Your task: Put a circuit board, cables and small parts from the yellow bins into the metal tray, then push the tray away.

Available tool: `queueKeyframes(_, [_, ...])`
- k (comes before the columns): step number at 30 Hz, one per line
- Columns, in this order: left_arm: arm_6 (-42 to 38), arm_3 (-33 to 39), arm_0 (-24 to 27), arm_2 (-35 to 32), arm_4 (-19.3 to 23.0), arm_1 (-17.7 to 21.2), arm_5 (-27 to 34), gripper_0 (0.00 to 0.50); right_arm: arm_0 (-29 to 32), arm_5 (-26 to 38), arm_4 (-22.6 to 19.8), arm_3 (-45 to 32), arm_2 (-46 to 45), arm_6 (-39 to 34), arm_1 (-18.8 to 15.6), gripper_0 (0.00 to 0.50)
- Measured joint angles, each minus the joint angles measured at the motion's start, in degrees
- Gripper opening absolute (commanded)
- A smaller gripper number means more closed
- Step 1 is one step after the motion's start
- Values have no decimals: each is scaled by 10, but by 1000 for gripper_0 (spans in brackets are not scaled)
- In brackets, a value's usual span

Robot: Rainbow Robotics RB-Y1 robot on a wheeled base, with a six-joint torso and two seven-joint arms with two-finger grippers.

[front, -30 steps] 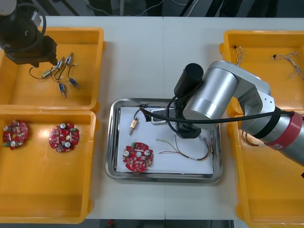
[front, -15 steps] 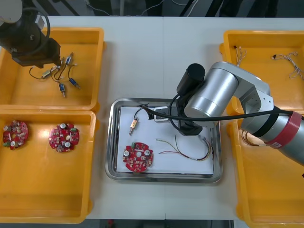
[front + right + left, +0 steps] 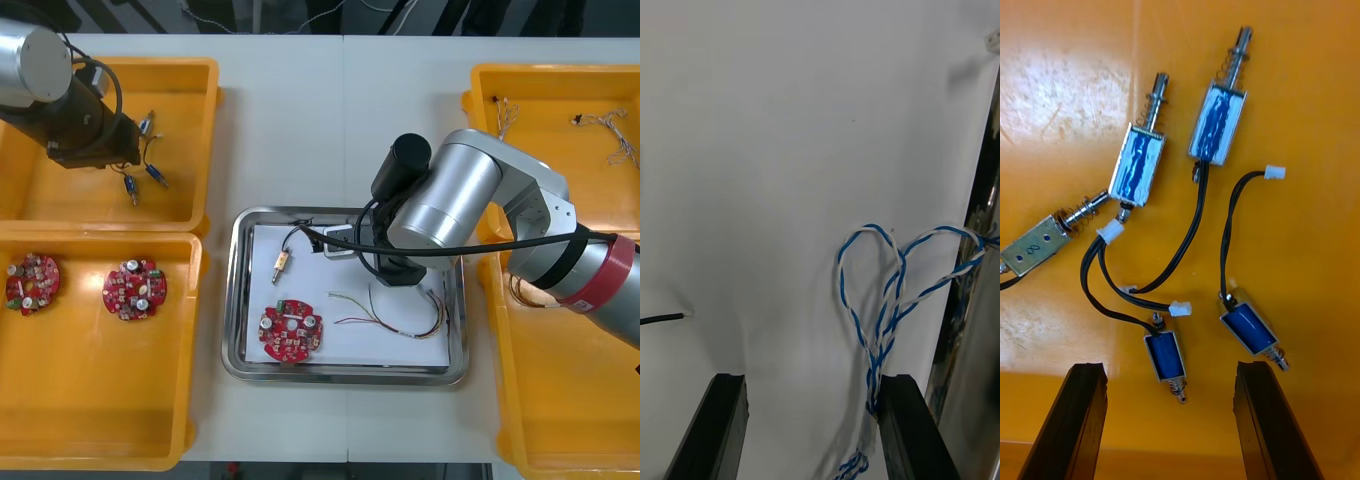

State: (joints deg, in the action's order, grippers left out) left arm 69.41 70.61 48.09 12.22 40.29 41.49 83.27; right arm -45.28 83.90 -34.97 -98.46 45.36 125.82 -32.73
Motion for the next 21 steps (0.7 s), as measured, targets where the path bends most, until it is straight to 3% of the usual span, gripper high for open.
queueKeyframes(21, [1, 0, -44, 38, 8, 0, -74, 500, -1, 87, 1, -63, -4, -4, 0, 500])
